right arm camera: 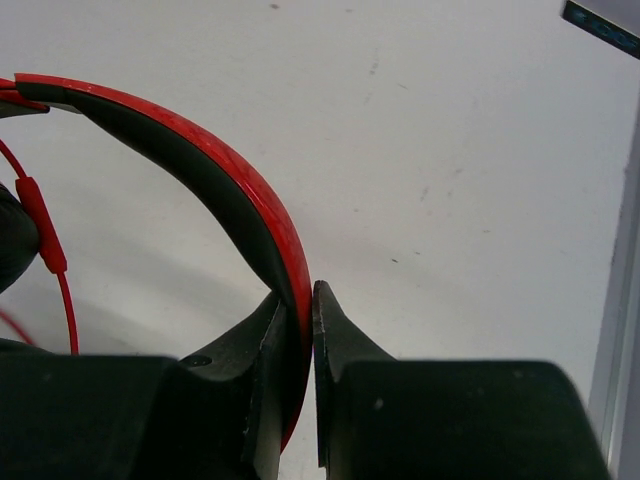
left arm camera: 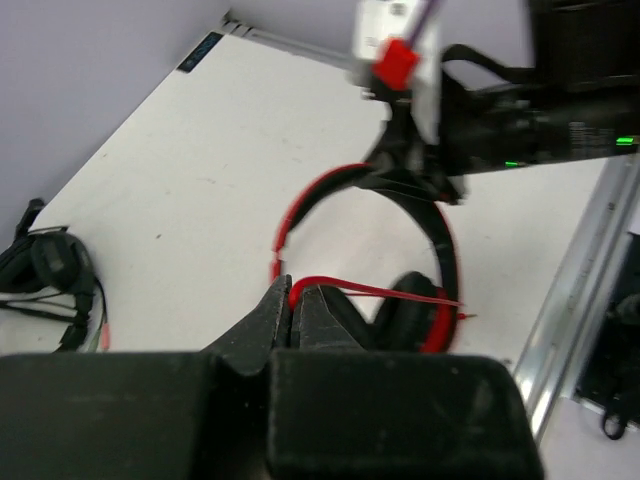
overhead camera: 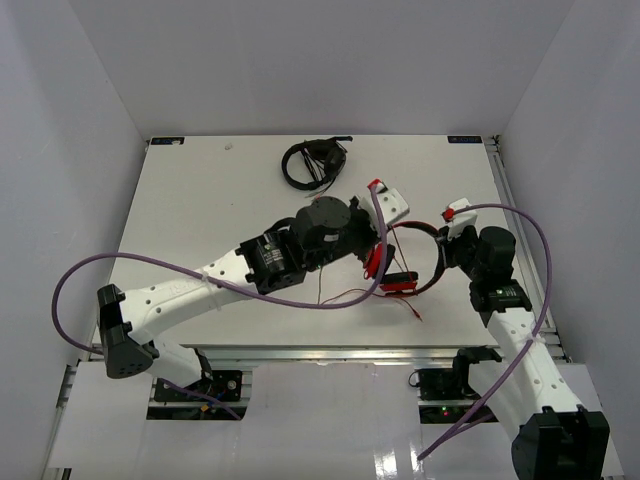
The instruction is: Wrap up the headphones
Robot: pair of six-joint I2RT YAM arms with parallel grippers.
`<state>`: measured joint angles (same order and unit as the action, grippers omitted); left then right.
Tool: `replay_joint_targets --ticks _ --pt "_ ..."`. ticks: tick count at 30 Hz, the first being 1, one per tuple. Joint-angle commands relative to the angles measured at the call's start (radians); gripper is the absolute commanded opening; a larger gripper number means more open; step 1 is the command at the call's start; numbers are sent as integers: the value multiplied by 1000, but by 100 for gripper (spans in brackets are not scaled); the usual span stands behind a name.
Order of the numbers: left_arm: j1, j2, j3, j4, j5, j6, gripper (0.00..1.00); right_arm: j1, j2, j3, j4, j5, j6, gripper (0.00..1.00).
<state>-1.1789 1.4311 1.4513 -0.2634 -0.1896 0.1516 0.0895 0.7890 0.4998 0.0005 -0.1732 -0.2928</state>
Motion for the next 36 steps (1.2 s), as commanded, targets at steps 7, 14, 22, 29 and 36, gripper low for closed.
replay_joint_targets --ticks 7,14,22,29,36 --pt "295 -83 -51 55 184 -42 0 4 -108 102 -190 -443 -143 8" --pt "387 -181 -281 146 274 -120 0 4 -134 146 -233 -560 -67 8" --pt "406 -256 -487 284 358 -230 0 -2 -81 200 -203 -651 139 8" --pt "411 -255 -607 448 465 -333 1 -24 -34 229 -120 -715 384 8" --pt "411 -205 -727 679 542 -472 9 -64 16 208 53 -760 690 8"
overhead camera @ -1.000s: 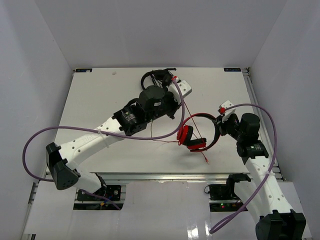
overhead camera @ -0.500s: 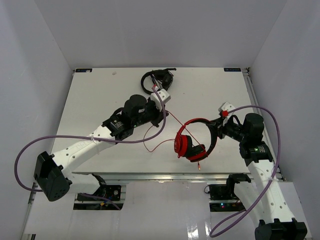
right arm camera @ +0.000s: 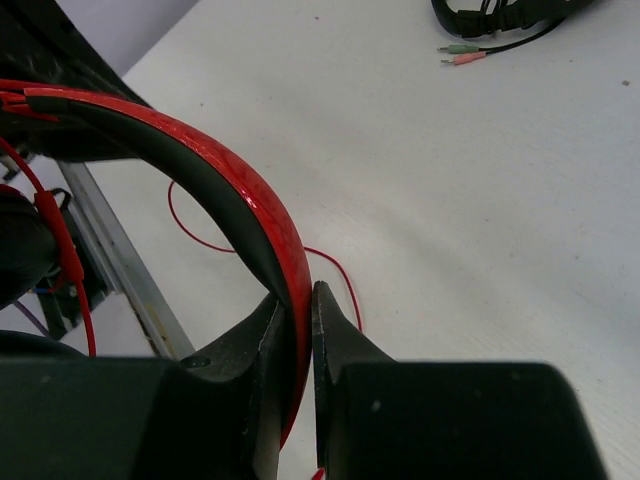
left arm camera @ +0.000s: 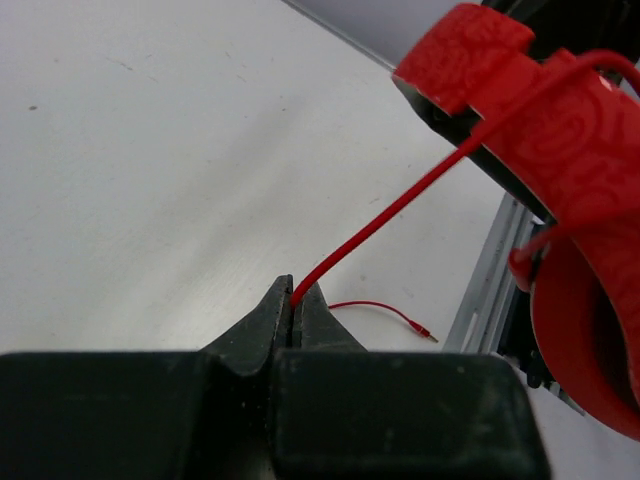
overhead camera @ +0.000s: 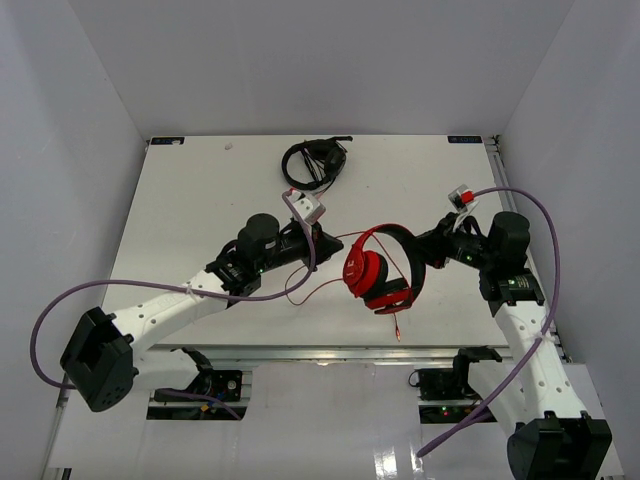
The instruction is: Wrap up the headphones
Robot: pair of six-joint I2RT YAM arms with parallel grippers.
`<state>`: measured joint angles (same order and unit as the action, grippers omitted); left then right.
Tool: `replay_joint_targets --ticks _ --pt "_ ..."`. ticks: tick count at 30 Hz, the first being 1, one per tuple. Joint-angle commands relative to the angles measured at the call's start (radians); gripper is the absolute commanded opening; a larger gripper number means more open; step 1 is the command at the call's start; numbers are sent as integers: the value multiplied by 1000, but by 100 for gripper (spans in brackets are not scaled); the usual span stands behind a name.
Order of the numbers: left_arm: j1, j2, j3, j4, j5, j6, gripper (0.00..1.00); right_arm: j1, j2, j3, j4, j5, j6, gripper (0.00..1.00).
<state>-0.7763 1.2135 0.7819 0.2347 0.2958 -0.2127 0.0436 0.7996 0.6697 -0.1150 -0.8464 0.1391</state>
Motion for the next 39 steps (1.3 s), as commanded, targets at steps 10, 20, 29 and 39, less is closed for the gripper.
replay_joint_targets --ticks 10,20,29,39 --pt "-22 159 -168 443 108 -231 27 -46 43 71 252 -69 483 8" --pt "-73 308 -144 509 73 -208 32 -76 55 93 254 -42 539 8" --pt "-132 307 -187 540 7 -156 48 -84 55 132 192 13 505 8" --pt "-248 473 -146 607 -32 -155 56 -84 42 141 117 87 444 8"
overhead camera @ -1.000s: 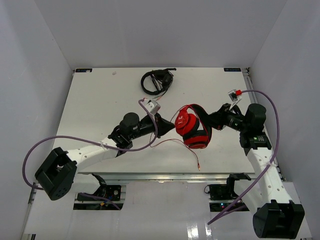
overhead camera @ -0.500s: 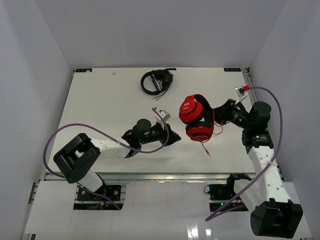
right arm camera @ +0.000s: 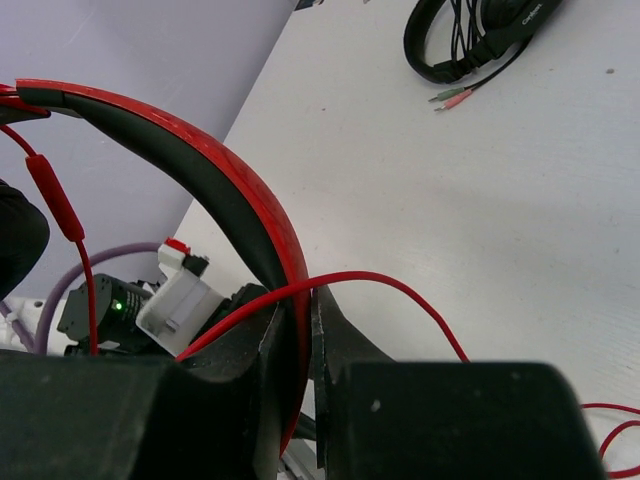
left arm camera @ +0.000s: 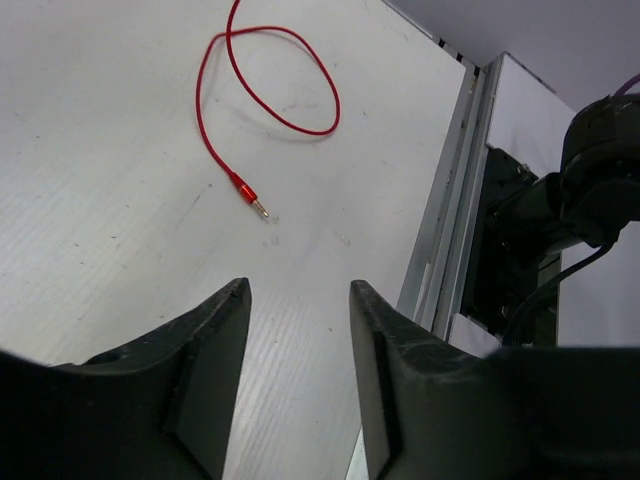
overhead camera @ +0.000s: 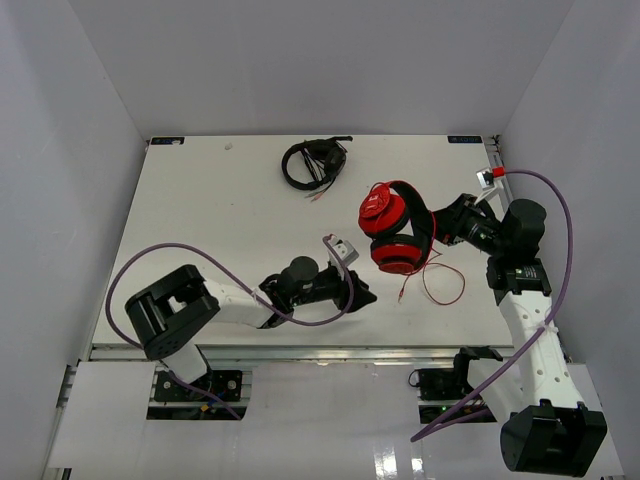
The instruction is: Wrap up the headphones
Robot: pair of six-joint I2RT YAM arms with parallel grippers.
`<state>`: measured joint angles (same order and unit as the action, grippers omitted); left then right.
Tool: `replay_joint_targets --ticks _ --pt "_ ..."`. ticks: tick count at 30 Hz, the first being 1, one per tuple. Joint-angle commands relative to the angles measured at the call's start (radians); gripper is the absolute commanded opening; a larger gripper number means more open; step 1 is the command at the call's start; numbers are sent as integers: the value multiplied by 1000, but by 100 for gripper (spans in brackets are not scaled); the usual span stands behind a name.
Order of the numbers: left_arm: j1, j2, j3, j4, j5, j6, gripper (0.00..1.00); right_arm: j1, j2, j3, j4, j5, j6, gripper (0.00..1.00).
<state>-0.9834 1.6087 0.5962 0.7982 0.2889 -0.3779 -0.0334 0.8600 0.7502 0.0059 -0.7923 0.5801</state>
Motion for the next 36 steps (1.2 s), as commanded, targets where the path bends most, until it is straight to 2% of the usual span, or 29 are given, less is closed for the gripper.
replay_joint_targets --ticks 1,4,9,17,20,23,28,36 --pt "-52 116 61 45 -29 9 58 -7 -19 64 -18 42 4 7" --pt "-74 201 137 49 -58 -6 61 -7 -20 76 -64 62 12 8" --pt "-92 297 176 89 -133 -6 70 -7 -33 90 -103 74 22 8" --pt "-93 359 249 174 -185 36 72 -7 -45 78 -110 73 92 8" --pt "-93 412 300 278 -202 2 79 -7 -49 87 -132 99 107 8" --pt "-93 471 328 458 -215 -45 81 -7 -52 90 -151 116 112 8" --pt "-93 561 451 516 -181 -81 81 -7 -60 83 -157 127 124 8" --pt "-93 651 537 658 -157 -177 82 -7 -71 59 -143 111 148 8"
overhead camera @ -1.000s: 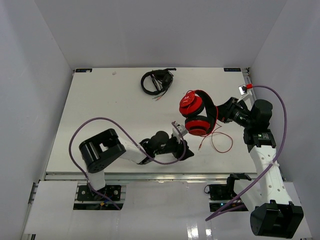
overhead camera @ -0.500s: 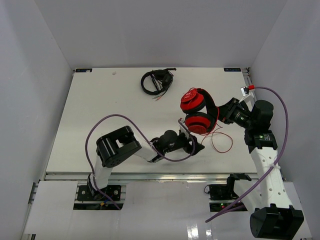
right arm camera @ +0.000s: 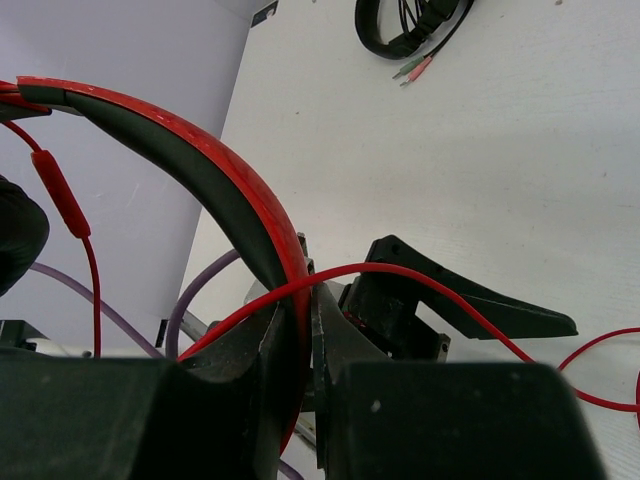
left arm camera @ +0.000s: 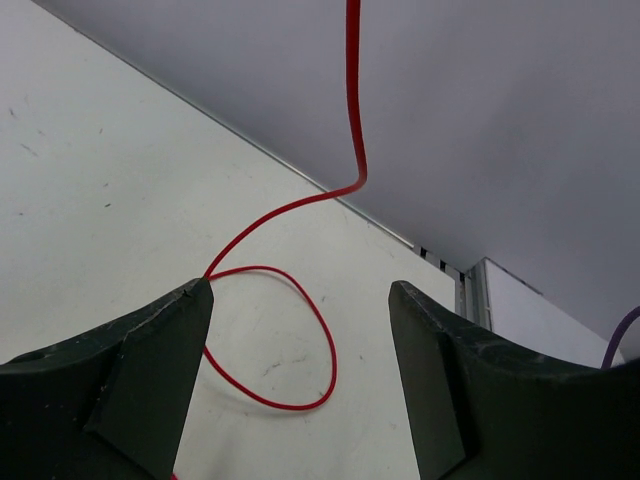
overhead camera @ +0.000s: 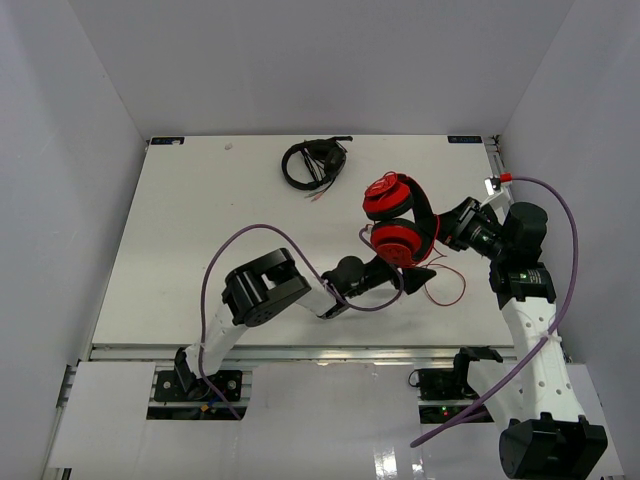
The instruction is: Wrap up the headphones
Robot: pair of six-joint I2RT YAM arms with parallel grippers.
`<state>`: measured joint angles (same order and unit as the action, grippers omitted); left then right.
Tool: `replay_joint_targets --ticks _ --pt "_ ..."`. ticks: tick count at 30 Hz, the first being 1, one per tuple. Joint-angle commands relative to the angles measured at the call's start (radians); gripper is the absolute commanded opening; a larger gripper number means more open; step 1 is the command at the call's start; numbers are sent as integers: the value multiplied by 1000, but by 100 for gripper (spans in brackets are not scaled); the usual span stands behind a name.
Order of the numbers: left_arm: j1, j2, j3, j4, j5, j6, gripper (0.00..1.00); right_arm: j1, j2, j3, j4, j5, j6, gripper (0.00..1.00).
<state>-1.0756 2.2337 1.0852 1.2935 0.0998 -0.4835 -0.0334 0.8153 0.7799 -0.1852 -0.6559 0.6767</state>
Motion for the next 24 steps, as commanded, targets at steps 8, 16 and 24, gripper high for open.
replay_joint_targets --ticks 8,16,24 --pt "-1 66 118 203 0 -147 80 -7 -45 23 58 -34 57 8" --pt "13 96 166 197 57 -107 79 -7 -50 25 45 -56 83 8" --pt "23 125 240 105 109 -43 77 -7 -50 34 39 -74 110 8"
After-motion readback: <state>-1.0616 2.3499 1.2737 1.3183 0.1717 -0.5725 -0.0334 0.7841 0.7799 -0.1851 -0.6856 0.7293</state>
